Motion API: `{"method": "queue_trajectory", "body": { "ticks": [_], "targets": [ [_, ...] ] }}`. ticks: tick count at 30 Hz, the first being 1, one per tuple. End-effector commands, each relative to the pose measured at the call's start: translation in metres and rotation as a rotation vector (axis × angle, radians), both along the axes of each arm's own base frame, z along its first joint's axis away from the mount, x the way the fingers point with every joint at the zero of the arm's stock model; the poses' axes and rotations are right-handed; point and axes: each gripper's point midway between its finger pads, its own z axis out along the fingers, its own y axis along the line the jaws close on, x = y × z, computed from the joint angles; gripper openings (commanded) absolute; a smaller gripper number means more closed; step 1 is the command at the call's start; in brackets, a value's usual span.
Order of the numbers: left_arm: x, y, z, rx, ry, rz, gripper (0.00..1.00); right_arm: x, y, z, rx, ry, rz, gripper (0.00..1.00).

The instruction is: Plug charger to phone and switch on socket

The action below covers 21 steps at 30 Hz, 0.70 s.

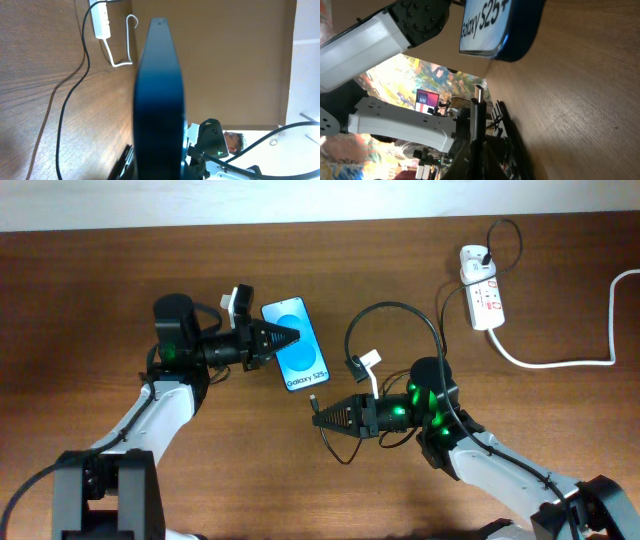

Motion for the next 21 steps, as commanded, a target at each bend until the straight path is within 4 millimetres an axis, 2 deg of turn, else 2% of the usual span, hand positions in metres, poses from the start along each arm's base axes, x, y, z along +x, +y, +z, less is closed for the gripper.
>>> {"method": "queue_trajectory", "body": {
  "ticks": [1,21],
  "targets": [
    [-0.0026,-0.0008,0.0061,-0.012,-0.017,-0.026,0.0,-0.0017,0.0011,0.0009,0.007,-0.044,0.012,0.04],
    [-0.0043,-0.0038,0.0061,-0.012,-0.018,-0.035,0.0,0.0046,0.0018,0.0062,0.019,-0.096,-0.016,0.04]
  ]
}}
